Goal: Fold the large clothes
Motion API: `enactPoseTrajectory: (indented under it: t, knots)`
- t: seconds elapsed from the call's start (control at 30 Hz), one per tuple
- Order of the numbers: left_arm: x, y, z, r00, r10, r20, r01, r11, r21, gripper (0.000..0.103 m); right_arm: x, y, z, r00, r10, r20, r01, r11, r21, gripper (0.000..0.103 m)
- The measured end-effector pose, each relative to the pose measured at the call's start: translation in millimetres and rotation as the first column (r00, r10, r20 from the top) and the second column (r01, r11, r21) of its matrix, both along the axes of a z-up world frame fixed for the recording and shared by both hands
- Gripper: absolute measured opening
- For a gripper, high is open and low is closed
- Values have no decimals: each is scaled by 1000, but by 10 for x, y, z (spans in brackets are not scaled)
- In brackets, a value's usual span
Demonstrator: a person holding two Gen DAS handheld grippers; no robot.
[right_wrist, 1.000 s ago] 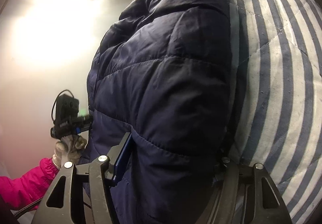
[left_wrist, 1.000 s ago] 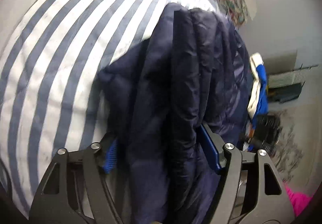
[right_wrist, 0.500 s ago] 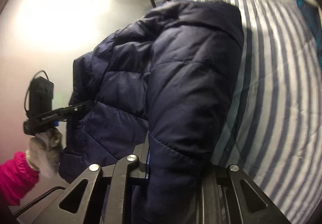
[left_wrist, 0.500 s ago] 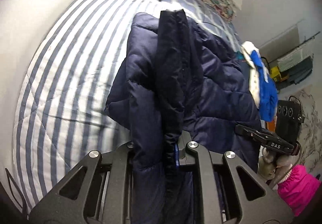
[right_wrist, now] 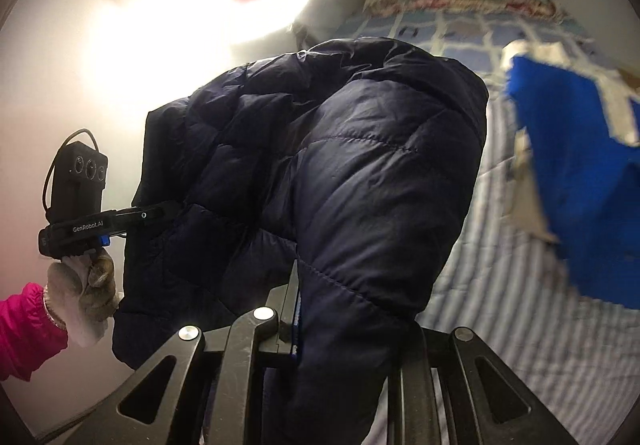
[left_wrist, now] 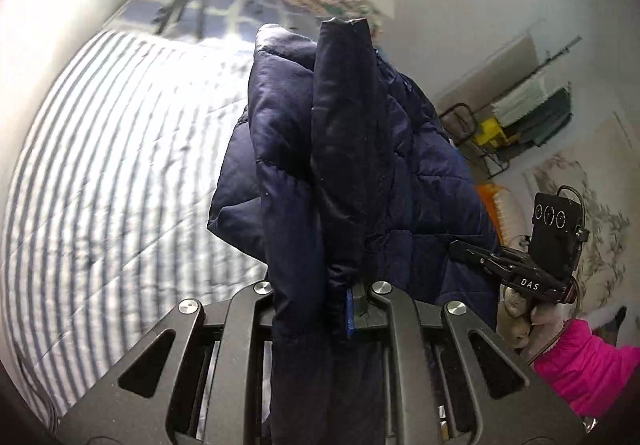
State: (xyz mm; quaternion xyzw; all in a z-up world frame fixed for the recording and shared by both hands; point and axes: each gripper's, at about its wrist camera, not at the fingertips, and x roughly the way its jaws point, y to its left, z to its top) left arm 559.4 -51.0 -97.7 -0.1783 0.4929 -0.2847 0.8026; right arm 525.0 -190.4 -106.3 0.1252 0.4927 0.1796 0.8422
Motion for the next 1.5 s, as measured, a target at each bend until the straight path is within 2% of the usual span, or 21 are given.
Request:
enactPoseTrajectory:
  t: [0.13,0.27,0.37,0.53,0.77,0.9,1.0,1.03,1.1,1.23,1.37,1.5]
  knots:
    - [108,-532,193,997,-61,41,62,998,-16,13,-102,-558,279,999,-39,30,41,998,-38,17]
    - [295,-1138,309,991,-112,79,115,993,-35,13,-199,-1114,434,995,-87,43,90,994,-56,17]
    - [505,-1673,349,985,-139,105,144,989,-42,13,-122,-1531,531,991,-123,46,126,989,-75,17]
    - [887,-2370,338,978,-168,123,174,984,-44,13,12,-2201,671,985,-157,69,166,975,-150,17]
    - [1426,-3085,99,981,-153,118,160,986,-49,13,437,-2832,539,984,-156,91,174,951,-256,17]
    - [1601,-3242,-189,988,-113,105,117,993,-27,13,726,-3048,323,986,-139,91,160,943,-292,18]
    - [1703,-3333,-565,996,-78,50,75,996,54,15,913,-3158,-17,986,-158,46,165,931,-326,21]
    - [1736,-3361,-677,997,-70,27,68,995,72,17,949,-3186,-120,985,-170,25,168,925,-342,27]
    - [1844,-3346,-852,999,-43,-6,44,997,56,23,1017,-3217,-324,980,-201,0,189,917,-350,37]
    - [1982,-3405,-966,998,-54,11,53,995,80,29,1031,-3421,-566,960,-279,-14,263,922,-285,52]
    - [1992,-3420,-1025,998,-60,30,58,995,85,33,1021,-3519,-668,956,-292,-14,279,927,-248,54]
    - [1890,-3362,-1010,998,-60,15,59,997,56,36,938,-3573,-655,948,-317,-3,310,929,-201,56]
